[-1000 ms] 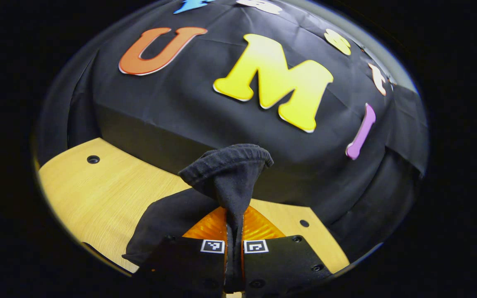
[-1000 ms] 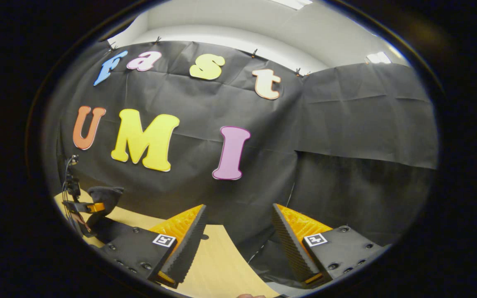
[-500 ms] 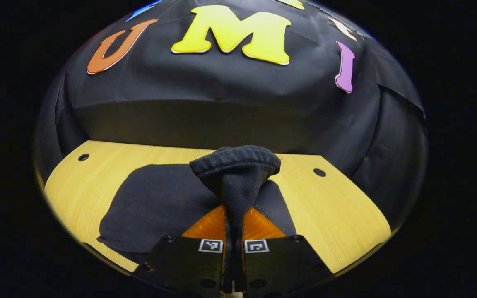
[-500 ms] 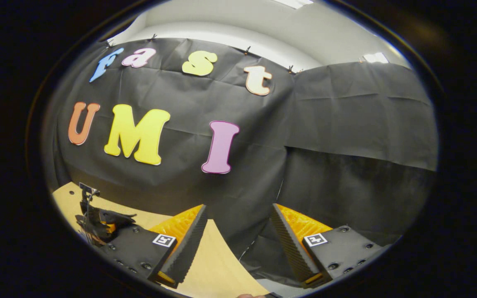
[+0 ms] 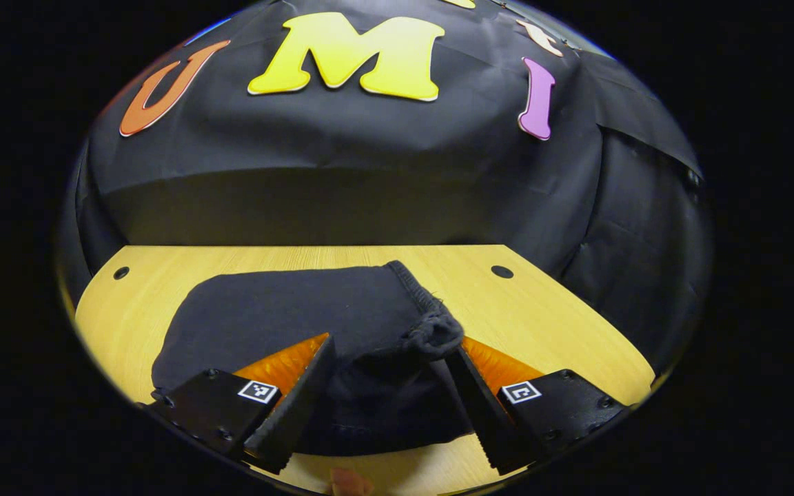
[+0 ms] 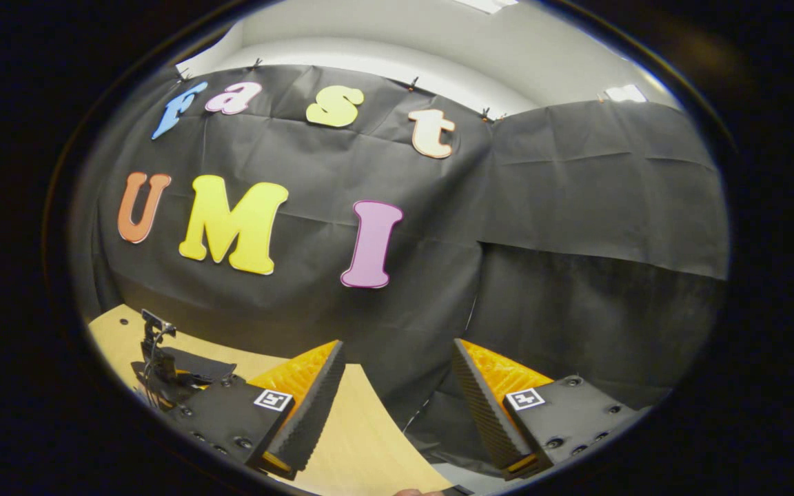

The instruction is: Grasp the waist and the cuffs of the jeans and fold them to make the two legs overlap; first hold the waist and fold one-third of the jeans toward the cuffs, then hold the cuffs and fold the remaining one-third in the same direction to finish folding.

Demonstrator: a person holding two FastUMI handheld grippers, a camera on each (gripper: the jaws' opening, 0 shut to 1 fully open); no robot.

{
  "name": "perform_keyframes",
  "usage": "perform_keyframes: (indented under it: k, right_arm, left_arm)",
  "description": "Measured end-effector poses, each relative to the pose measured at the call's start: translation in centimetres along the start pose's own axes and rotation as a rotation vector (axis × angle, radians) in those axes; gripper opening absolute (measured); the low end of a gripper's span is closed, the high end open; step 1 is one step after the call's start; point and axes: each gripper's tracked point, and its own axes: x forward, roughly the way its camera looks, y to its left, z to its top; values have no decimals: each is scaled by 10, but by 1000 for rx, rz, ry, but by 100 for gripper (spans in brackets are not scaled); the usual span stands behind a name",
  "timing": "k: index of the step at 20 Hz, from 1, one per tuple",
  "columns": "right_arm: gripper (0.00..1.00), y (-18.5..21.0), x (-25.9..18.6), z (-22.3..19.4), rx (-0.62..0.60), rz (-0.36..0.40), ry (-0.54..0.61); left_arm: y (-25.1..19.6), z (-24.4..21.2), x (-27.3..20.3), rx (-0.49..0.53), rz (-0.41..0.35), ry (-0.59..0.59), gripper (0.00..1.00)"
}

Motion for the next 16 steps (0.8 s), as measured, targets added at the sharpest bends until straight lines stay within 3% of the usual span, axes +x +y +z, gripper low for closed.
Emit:
perform_keyframes:
  k: [5,9,12,16]
  right_arm:
    - [94,6,-6,-2,27,35,-11]
    - [95,26,-4,-1,61,103,-41]
    - [95,62,4,-7,131,188,-47]
    - [94,136,2,-18,180,297,-58]
  left_arm:
    - [-9,42,-38,19,-4,-107,100]
    - [-2,94,-104,50,33,-241,100]
    - [17,124,-162,73,104,-347,100]
    - [55,134,-225,50,238,-388,100]
